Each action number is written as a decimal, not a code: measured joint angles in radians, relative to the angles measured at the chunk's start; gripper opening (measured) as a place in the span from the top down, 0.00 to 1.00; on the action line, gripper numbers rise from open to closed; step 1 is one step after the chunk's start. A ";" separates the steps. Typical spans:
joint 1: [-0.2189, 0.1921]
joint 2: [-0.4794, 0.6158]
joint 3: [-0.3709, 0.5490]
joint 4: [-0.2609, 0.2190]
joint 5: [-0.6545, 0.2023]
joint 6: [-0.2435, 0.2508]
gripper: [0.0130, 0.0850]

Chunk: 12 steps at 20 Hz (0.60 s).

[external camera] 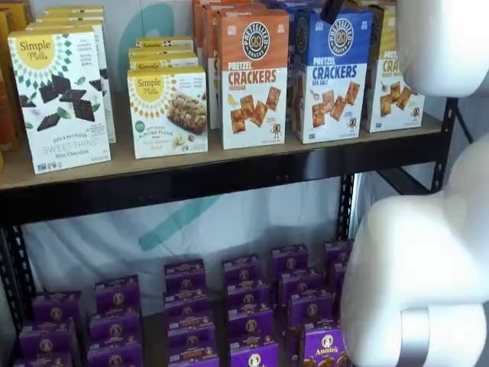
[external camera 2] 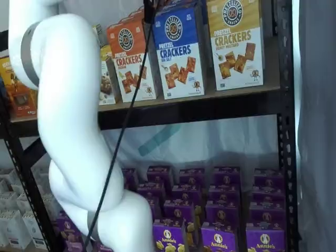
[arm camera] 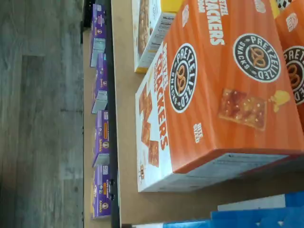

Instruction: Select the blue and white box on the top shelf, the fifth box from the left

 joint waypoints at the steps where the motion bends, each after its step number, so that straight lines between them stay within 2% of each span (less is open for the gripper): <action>1: 0.001 0.004 -0.004 -0.001 -0.003 0.000 0.00; 12: 0.030 0.054 -0.053 -0.061 -0.016 0.000 0.00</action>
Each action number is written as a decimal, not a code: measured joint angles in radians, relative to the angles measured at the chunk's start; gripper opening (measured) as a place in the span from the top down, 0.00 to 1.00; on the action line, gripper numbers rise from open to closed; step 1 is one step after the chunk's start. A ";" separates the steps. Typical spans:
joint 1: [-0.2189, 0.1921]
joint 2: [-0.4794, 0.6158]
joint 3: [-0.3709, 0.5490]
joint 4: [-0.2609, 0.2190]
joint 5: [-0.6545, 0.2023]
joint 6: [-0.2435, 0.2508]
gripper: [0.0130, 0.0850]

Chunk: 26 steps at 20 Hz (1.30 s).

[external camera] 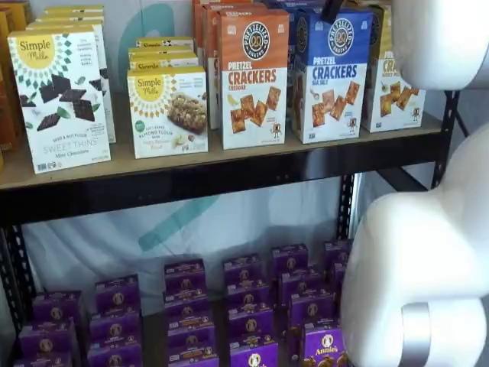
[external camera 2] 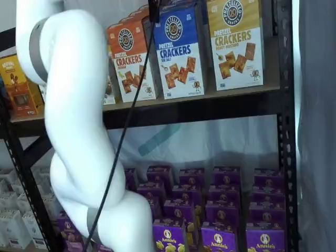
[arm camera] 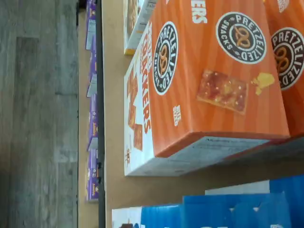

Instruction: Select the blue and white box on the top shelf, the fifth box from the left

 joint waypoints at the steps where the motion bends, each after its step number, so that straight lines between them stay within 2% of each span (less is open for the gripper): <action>1: 0.005 0.006 -0.007 -0.009 0.003 0.001 0.00; 9: 0.034 0.046 -0.040 -0.076 0.016 0.001 0.00; 13: 0.042 0.083 -0.087 -0.108 0.067 0.000 0.00; 17: 0.040 0.092 -0.094 -0.107 0.070 -0.003 0.00; 22: 0.024 0.106 -0.118 -0.071 0.084 0.000 0.00; 26: 0.027 0.117 -0.140 -0.084 0.084 0.000 0.00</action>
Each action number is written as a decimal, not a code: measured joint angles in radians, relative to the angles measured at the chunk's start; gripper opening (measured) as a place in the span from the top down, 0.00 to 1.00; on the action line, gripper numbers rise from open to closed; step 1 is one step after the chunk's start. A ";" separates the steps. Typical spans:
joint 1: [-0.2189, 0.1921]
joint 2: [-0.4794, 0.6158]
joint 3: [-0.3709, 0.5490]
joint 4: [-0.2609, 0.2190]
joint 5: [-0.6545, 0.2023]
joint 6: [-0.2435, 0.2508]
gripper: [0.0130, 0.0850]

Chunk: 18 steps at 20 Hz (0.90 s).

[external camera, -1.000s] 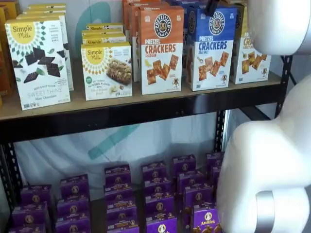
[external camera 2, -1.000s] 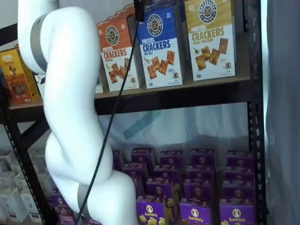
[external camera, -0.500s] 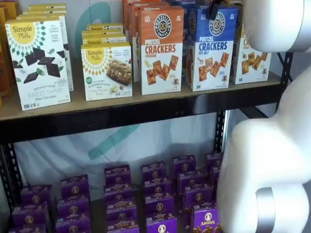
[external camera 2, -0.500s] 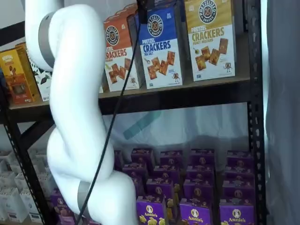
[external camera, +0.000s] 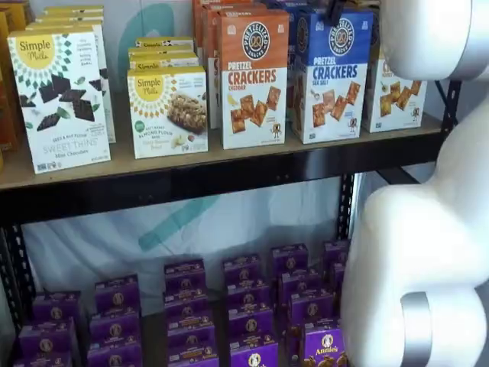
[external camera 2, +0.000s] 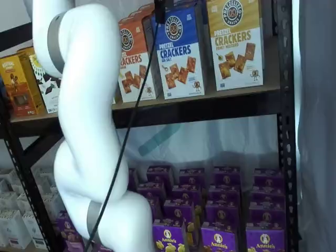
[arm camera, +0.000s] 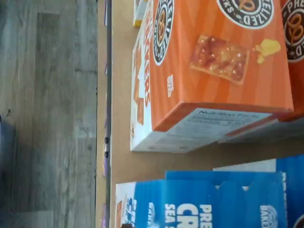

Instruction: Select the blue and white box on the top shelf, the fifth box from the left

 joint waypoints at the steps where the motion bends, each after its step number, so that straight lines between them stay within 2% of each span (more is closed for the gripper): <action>1: 0.003 0.001 -0.001 -0.008 -0.005 -0.001 0.00; 6: 0.018 0.020 -0.018 -0.047 -0.013 -0.004 0.00; 11: 0.027 0.069 -0.085 -0.078 0.046 -0.004 0.00; 18: 0.039 0.073 -0.076 -0.116 0.030 -0.010 0.00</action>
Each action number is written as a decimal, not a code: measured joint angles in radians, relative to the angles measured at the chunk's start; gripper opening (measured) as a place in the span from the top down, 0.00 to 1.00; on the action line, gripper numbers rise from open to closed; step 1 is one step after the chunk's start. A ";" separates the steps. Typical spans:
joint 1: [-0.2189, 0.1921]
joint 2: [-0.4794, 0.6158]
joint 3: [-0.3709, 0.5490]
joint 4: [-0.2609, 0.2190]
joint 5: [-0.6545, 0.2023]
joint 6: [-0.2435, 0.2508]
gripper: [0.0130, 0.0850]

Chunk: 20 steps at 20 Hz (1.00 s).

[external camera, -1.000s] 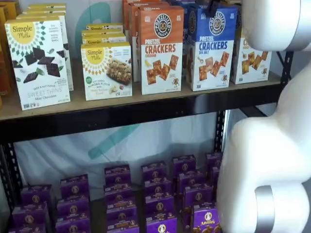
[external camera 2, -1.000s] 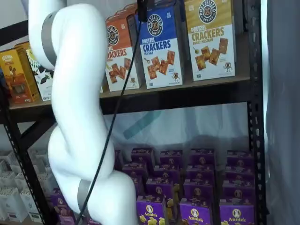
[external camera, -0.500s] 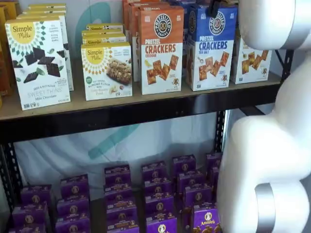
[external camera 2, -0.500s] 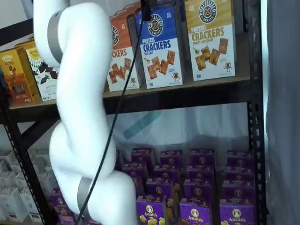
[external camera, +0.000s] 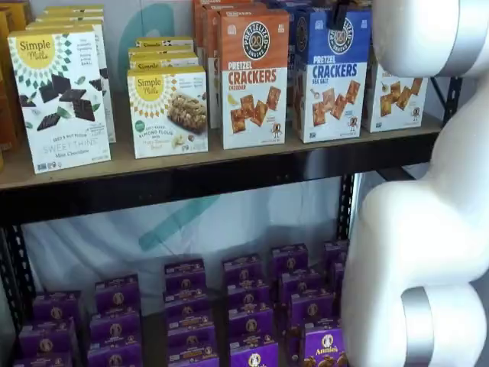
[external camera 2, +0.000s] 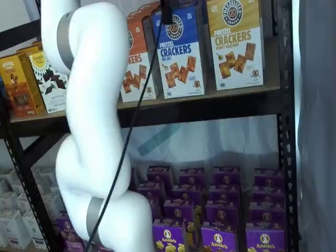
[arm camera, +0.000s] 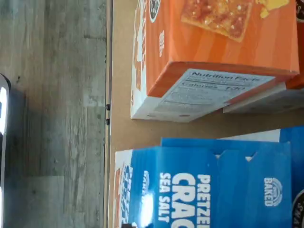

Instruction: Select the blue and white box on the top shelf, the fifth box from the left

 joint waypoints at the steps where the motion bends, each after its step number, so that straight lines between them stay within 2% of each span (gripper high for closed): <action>1: 0.004 -0.001 0.006 -0.007 -0.004 0.000 0.00; 16: 0.046 -0.015 0.055 -0.088 -0.001 0.008 0.00; 20: 0.056 -0.004 0.039 -0.107 0.027 0.012 0.00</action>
